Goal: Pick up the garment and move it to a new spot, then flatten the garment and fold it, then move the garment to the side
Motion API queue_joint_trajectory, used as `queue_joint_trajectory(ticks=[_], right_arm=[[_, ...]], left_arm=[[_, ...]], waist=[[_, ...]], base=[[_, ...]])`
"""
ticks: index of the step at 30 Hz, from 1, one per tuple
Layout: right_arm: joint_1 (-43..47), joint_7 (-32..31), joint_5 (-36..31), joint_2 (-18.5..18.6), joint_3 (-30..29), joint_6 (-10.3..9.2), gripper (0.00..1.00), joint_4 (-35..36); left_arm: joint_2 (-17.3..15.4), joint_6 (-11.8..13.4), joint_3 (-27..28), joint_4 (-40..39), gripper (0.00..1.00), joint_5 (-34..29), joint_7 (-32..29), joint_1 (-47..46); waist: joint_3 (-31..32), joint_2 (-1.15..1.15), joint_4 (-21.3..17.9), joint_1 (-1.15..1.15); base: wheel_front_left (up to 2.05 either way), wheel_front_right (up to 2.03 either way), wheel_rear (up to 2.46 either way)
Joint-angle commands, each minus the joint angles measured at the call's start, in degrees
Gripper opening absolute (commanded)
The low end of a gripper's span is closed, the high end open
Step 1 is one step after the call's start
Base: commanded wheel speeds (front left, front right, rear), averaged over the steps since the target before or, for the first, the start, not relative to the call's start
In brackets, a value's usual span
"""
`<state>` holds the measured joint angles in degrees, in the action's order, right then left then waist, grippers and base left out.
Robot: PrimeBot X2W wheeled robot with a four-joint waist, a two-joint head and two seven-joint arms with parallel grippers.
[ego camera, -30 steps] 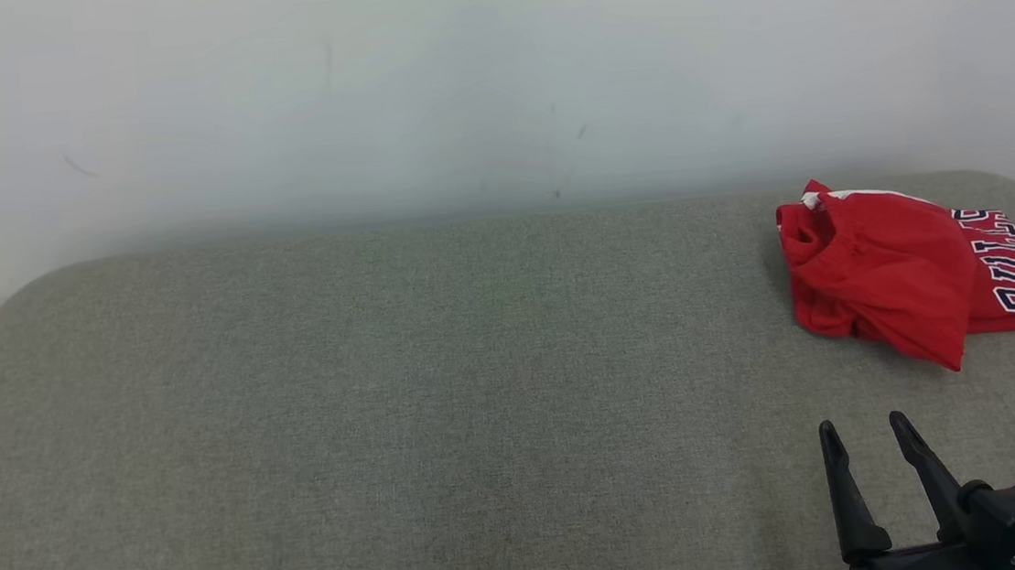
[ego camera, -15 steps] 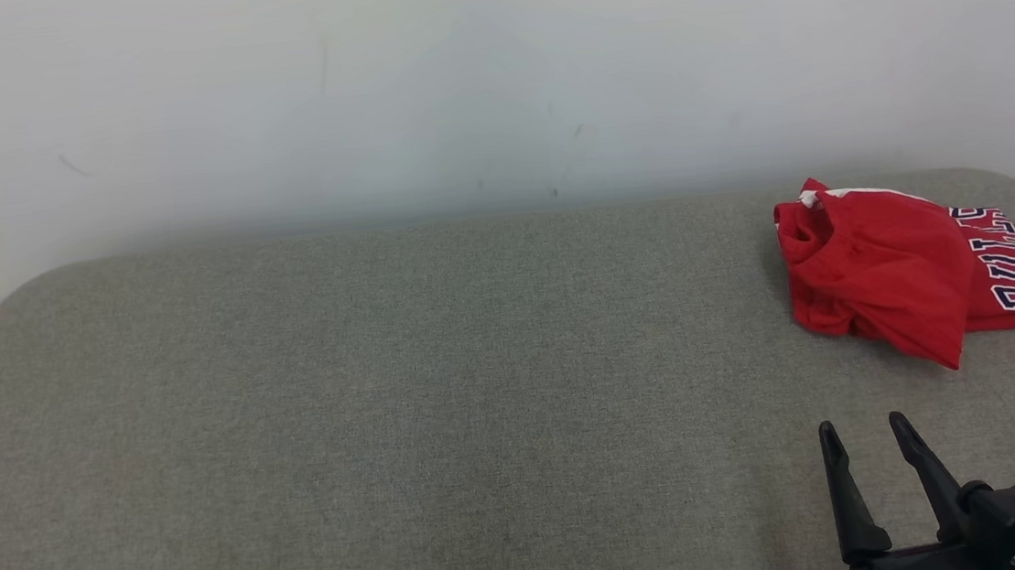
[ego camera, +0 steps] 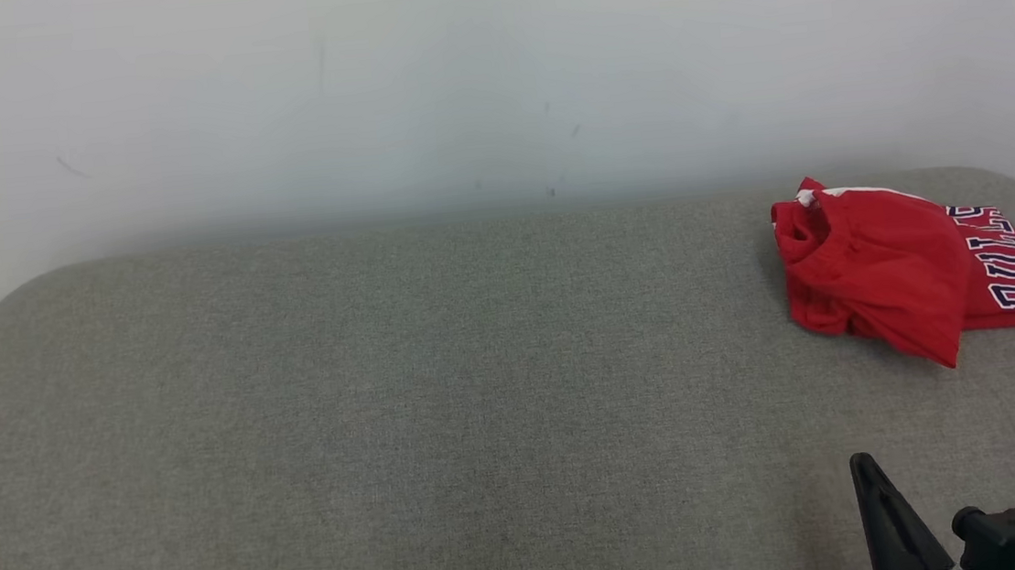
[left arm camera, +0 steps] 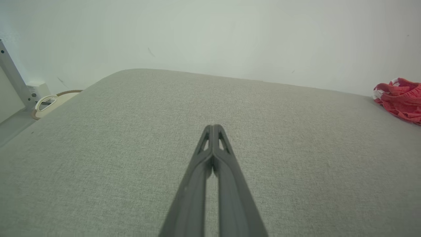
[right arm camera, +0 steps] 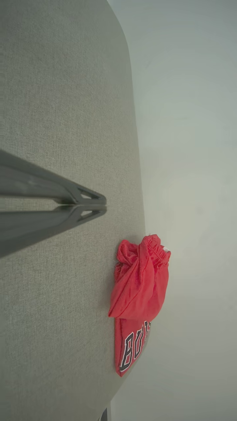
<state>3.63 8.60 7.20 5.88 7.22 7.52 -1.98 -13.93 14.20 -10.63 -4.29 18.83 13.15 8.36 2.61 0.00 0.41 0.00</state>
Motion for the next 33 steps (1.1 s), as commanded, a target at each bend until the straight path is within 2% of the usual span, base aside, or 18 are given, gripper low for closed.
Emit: queue_joint_trajectory(ticks=[1, 14, 33], right_arm=[[-0.54, -0.14, 1.79, 0.02, -0.24, 0.00, 0.00, 0.50], [-3.76, -3.76, 17.32, 0.72, -3.22, -0.01, 0.00, -3.41], [-7.80, -9.02, 35.86, 0.82, -8.05, -0.01, 0.00, -8.23]], left_arm=[[-0.14, -0.29, 0.23, -0.48, 0.00, 1.47, -0.10, -0.22], [1.79, -4.17, 1.17, 4.46, 0.00, 14.44, -1.42, -4.19], [4.26, -8.90, 2.36, 9.55, 0.00, 30.80, -3.04, -8.82]], waist=[[-0.03, 0.00, 0.00, 0.00], [-0.37, 0.00, -0.04, 0.00], [-0.91, 0.00, -0.10, 0.00]], base=[[0.00, 0.00, 0.00], [0.00, 0.00, 0.00], [0.00, 0.00, 0.00]])
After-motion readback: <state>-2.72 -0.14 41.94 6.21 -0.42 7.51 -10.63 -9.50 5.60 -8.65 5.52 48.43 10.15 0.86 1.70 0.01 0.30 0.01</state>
